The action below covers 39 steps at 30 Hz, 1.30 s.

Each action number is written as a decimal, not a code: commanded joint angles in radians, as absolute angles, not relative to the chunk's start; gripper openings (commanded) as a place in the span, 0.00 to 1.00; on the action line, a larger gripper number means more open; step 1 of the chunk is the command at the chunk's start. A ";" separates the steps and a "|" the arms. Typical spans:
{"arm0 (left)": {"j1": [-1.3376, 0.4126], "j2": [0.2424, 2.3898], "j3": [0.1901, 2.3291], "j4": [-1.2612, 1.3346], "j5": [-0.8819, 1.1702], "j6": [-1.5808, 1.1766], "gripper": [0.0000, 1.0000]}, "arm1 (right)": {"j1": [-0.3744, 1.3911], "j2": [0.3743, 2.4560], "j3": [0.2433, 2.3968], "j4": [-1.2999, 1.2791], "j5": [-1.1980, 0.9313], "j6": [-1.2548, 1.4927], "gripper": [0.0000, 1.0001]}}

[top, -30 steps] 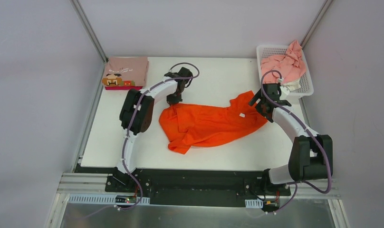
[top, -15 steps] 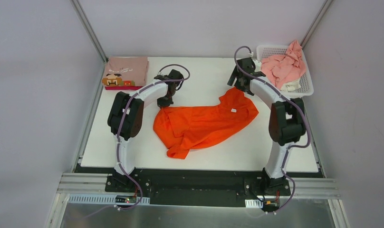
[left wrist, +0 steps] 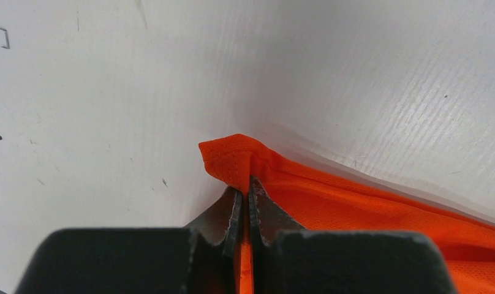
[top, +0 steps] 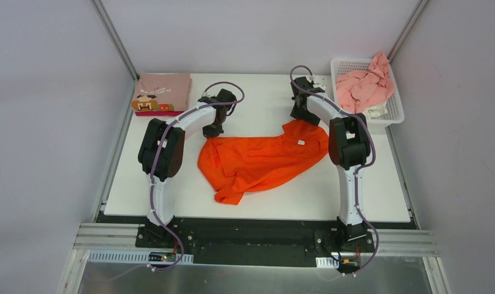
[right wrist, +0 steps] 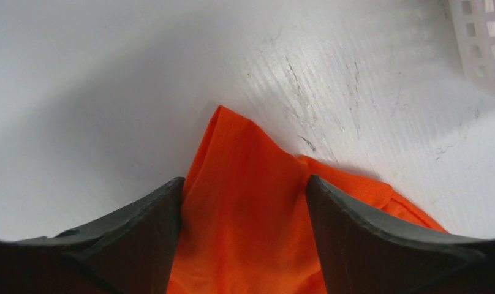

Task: Fold and stack the t-shirts
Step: Flatten out the tshirt

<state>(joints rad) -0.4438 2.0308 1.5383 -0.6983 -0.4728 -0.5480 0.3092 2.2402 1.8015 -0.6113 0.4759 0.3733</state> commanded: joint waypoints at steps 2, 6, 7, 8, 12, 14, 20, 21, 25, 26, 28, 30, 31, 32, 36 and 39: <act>-0.439 1.998 1.543 -0.703 -0.473 -0.575 0.00 | 0.306 2.260 1.848 -0.662 0.523 0.418 0.56; -0.439 1.987 1.563 -0.703 -0.481 -0.558 0.00 | 0.307 2.223 1.837 -0.619 0.526 0.408 0.14; -0.439 1.973 1.568 -0.703 -0.489 -0.553 0.00 | 0.306 2.209 1.842 -0.617 0.531 0.405 0.02; -0.439 1.958 1.573 -0.703 -0.500 -0.552 0.00 | 0.307 2.192 1.846 -0.616 0.538 0.405 0.00; -0.439 1.853 1.583 -0.703 -0.521 -0.548 0.00 | 0.312 2.028 1.802 -0.597 0.565 0.389 0.00; -0.439 1.777 1.580 -0.700 -0.532 -0.551 0.00 | 0.313 1.916 1.748 -0.577 0.555 0.376 0.00; -0.442 1.489 1.547 -0.682 -0.531 -0.539 0.00 | 0.317 1.533 1.605 -0.519 0.455 0.346 0.00; -0.442 1.438 1.542 -0.677 -0.527 -0.535 0.00 | 0.317 1.472 1.591 -0.513 0.440 0.342 0.00; -0.444 1.215 1.526 -0.643 -0.481 -0.510 0.00 | 0.318 1.256 1.587 -0.512 0.373 0.333 0.00; -0.446 1.164 1.523 -0.630 -0.457 -0.502 0.00 | 0.318 1.211 1.593 -0.517 0.350 0.334 0.00; -0.446 1.067 1.522 -0.601 -0.404 -0.482 0.00 | 0.318 1.124 1.611 -0.528 0.288 0.342 0.00; -0.446 0.980 1.534 -0.583 -0.346 -0.465 0.00 | 0.318 1.049 1.630 -0.540 0.231 0.357 0.00; -0.446 0.934 1.546 -0.579 -0.316 -0.460 0.00 | 0.319 1.005 1.642 -0.548 0.204 0.365 0.00; -0.446 0.904 1.560 -0.578 -0.282 -0.454 0.00 | 0.319 0.974 1.659 -0.557 0.172 0.374 0.00; -0.446 0.817 1.624 -0.575 -0.127 -0.448 0.00 | 0.319 0.899 1.751 -0.606 0.033 0.412 0.00; -0.447 0.779 1.667 -0.575 -0.017 -0.454 0.00 | 0.319 0.875 1.835 -0.653 -0.065 0.451 0.00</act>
